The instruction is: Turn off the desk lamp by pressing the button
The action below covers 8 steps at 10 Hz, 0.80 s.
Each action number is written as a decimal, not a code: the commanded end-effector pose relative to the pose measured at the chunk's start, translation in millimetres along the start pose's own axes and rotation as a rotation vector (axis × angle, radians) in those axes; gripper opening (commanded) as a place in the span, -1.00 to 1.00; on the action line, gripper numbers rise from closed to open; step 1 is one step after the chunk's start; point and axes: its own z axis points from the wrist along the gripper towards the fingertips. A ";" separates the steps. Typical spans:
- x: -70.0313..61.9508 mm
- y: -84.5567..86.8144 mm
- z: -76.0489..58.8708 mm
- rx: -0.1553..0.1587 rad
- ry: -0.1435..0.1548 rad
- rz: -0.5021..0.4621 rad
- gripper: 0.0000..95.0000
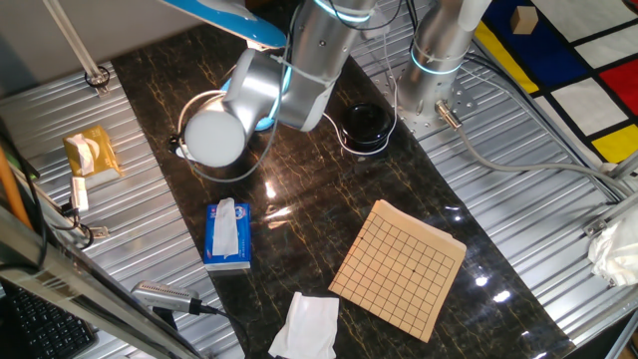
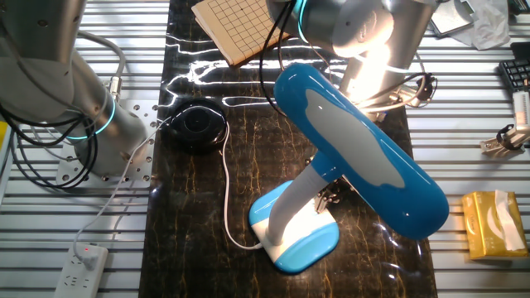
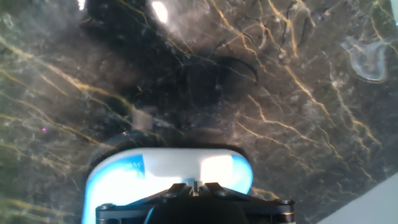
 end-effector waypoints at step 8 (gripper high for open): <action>-0.6 3.6 3.5 0.002 -0.006 -0.004 -1.00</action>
